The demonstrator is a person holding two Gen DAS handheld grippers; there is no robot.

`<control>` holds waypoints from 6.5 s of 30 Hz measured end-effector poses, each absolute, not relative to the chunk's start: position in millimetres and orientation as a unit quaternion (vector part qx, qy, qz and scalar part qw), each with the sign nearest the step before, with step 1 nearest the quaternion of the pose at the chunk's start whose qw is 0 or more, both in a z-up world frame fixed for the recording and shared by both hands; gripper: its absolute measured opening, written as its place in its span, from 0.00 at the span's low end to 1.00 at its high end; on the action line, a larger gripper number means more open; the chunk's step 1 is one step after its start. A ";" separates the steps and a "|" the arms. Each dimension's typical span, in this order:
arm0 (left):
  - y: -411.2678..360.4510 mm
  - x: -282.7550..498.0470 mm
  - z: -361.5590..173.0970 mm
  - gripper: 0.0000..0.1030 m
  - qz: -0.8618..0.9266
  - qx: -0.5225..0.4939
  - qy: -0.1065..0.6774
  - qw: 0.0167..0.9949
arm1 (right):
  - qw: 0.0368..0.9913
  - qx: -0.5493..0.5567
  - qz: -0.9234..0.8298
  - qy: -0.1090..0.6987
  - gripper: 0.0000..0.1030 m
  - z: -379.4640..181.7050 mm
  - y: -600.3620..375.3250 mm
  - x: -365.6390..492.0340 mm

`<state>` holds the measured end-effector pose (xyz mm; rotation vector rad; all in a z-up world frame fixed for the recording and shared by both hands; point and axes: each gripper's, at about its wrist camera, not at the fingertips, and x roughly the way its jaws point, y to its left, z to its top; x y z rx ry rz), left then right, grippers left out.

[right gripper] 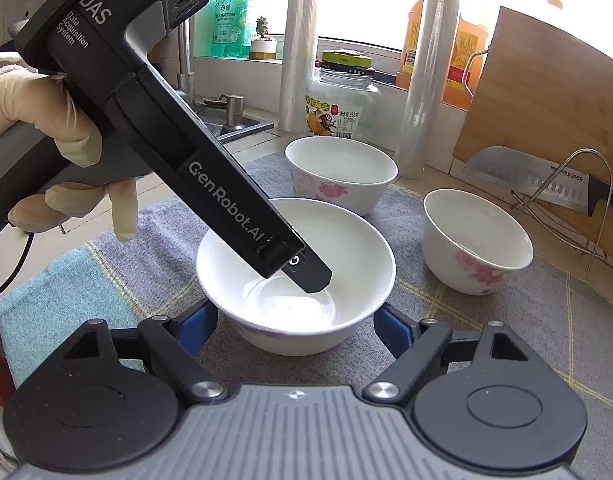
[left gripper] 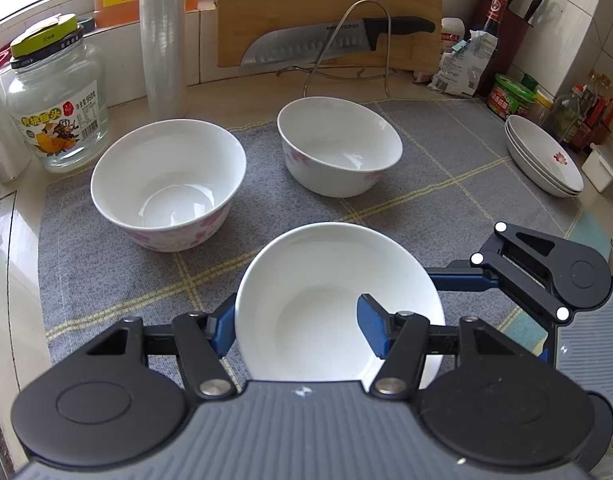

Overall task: Organize plates and bowls
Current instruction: 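Carry the white bowl with the left gripper and set it on the towel, then open the left gripper and withdraw it from the bowl, then move the left gripper to the pink-flowered bowl and close on its rim, then lift the pink-flowered bowl with the left gripper over the white bowl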

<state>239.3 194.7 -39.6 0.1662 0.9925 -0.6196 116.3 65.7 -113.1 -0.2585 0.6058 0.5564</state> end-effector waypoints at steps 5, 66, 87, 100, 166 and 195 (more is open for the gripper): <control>191.3 236.0 -37.3 0.59 -0.296 0.081 0.470 0.828 | 0.908 -0.123 0.267 0.300 0.86 -109.2 63.4 111.8; 19.8 228.0 -48.4 0.60 -0.435 0.136 0.447 0.770 | 0.927 -0.074 0.108 0.351 0.86 -114.2 -70.2 82.6; 53.2 207.4 -13.6 0.89 -0.411 0.137 0.368 0.823 | 0.930 -0.081 0.111 0.341 1.00 -94.5 -66.9 73.8; 100.7 200.6 5.6 0.92 -0.352 0.118 0.334 0.866 | 0.930 -0.109 0.123 0.327 1.00 -73.5 -54.1 78.6; 93.6 364.4 -57.1 0.65 -0.328 0.152 0.432 0.826 | 0.871 -0.152 0.241 0.401 0.89 -111.0 -3.4 269.2; 94.5 350.1 -45.5 0.59 -0.342 0.144 0.431 0.823 | 0.874 -0.162 0.240 0.390 0.83 -98.5 3.9 246.8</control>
